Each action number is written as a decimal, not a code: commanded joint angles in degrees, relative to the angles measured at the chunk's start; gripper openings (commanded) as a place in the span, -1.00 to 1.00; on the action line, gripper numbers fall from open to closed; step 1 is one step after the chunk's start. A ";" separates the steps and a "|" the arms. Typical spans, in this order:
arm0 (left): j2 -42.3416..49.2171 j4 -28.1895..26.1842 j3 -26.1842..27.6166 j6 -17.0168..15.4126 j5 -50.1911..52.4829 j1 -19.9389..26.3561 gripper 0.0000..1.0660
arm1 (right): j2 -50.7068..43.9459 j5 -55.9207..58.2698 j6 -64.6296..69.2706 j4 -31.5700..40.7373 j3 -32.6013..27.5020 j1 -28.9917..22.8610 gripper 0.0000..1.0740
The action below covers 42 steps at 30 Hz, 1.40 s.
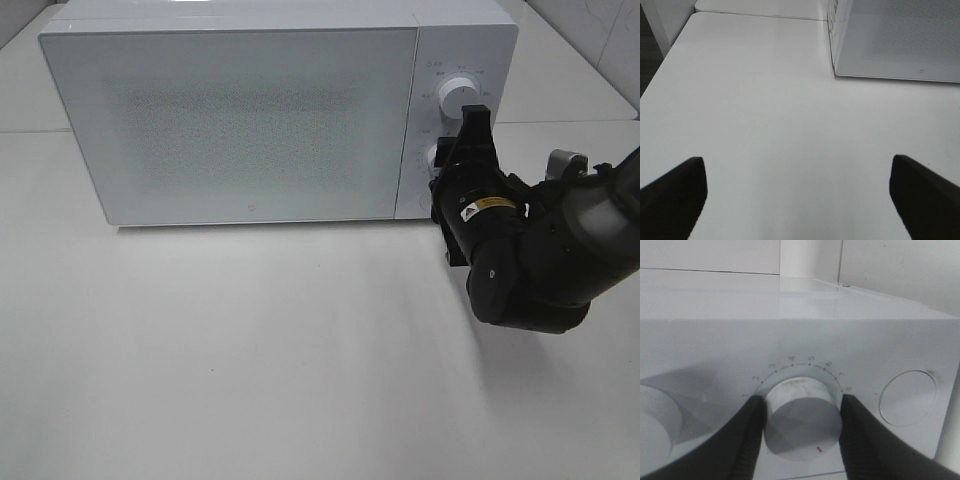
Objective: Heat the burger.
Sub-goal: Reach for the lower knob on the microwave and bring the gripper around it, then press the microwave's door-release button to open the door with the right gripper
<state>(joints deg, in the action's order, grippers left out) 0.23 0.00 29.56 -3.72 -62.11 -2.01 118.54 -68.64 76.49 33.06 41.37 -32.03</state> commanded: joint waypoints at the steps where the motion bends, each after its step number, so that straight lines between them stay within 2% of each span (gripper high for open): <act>1: 0.63 -0.74 0.00 0.17 0.97 0.17 0.71 | -0.63 -13.41 -0.86 -9.22 2.46 -0.46 -0.90; 3: 0.63 -0.74 0.00 0.17 0.97 0.17 0.71 | -0.63 -13.41 -2.12 -7.39 2.46 -0.46 -0.73; 6: 0.63 -0.74 0.00 0.17 0.97 0.17 0.71 | -0.63 -13.41 -2.18 -6.53 2.46 -0.46 -0.67; 8: 0.63 -0.74 0.00 0.17 0.97 0.17 0.71 | -0.63 -13.41 -2.41 -4.76 2.41 -0.46 -0.42; 9: 0.63 -0.74 0.00 0.17 0.97 0.17 0.71 | -0.63 -13.41 -2.41 -4.76 2.41 -0.46 -0.42; 11: 0.63 -0.74 0.00 0.17 0.97 0.17 0.71 | -0.63 -13.41 -3.04 -4.30 2.41 -0.46 -0.28; 25: 0.63 -0.74 0.00 0.17 0.97 0.17 0.71 | -0.86 -13.46 -3.21 -1.72 0.29 -0.46 -0.11; 29: 0.63 -0.74 0.00 0.17 0.97 0.17 0.71 | -1.03 -13.46 -2.58 -1.89 -1.55 -0.52 0.09; 30: 0.63 -0.74 0.00 0.17 0.97 0.17 0.71 | -1.03 -13.46 -2.58 -1.89 -1.55 -0.52 0.09; 31: 0.63 -0.74 0.00 0.17 0.97 0.17 0.71 | -1.03 -13.52 -2.58 -1.95 -1.89 -0.52 0.18; 33: 0.63 -0.74 0.00 0.17 0.97 0.17 0.71 | -1.03 -13.52 -2.41 -1.95 -2.06 -0.52 0.22; 34: 0.63 -0.74 0.00 0.17 0.97 0.17 0.71 | -1.03 -13.52 -2.01 -2.52 -2.58 -0.52 0.32; 36: 0.63 -0.74 0.00 0.17 0.97 0.17 0.71 | -1.20 -13.52 -1.43 -3.72 -3.27 -0.52 0.38; 38: 0.63 -0.74 0.00 0.17 0.97 0.17 0.71 | -1.43 -13.52 -1.43 -4.24 -3.55 -0.52 0.40; 42: 0.63 -0.74 0.00 0.17 0.97 0.17 0.71 | -3.78 -13.46 -3.21 -10.49 -6.07 -0.52 0.42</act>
<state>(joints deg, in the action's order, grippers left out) 0.23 0.00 29.56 -3.72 -62.11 -2.01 116.54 -69.04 74.54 26.64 36.44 -32.60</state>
